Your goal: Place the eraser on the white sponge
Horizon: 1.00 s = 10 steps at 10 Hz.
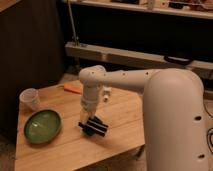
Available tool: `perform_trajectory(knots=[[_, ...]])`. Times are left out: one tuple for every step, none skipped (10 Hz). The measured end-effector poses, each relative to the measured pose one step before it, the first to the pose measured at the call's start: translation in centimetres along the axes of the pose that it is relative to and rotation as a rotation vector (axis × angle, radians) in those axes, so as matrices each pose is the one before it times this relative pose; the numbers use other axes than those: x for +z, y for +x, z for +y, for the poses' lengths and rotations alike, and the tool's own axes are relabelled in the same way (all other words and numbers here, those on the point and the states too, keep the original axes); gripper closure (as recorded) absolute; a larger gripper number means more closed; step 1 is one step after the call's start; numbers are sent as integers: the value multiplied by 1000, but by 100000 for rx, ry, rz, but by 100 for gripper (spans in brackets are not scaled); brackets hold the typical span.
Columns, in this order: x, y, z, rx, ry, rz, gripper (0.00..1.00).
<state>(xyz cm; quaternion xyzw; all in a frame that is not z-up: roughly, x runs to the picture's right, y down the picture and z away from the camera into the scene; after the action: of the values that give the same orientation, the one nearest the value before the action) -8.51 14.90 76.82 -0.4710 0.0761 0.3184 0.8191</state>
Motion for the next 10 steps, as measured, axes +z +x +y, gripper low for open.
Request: perform_trajectory(knots=[[-215,331,-285,-591,845,-177,100],[-264,-415,-24,-1002,668,-1648,100],[-120,-323,112,-714,37,-316,100],[21,-287,74,-488,-168,-37,100],[-57,-621,232,-906,-195,-62,100],[88,-664,48,-686,159,689,100],[239,-772,163,-727,-66,606,100],[580,-845,223,-589,-223,1006,100],[569,-64,-213,91,145,1387,100],[263,120,-197,344,-19,762,100]])
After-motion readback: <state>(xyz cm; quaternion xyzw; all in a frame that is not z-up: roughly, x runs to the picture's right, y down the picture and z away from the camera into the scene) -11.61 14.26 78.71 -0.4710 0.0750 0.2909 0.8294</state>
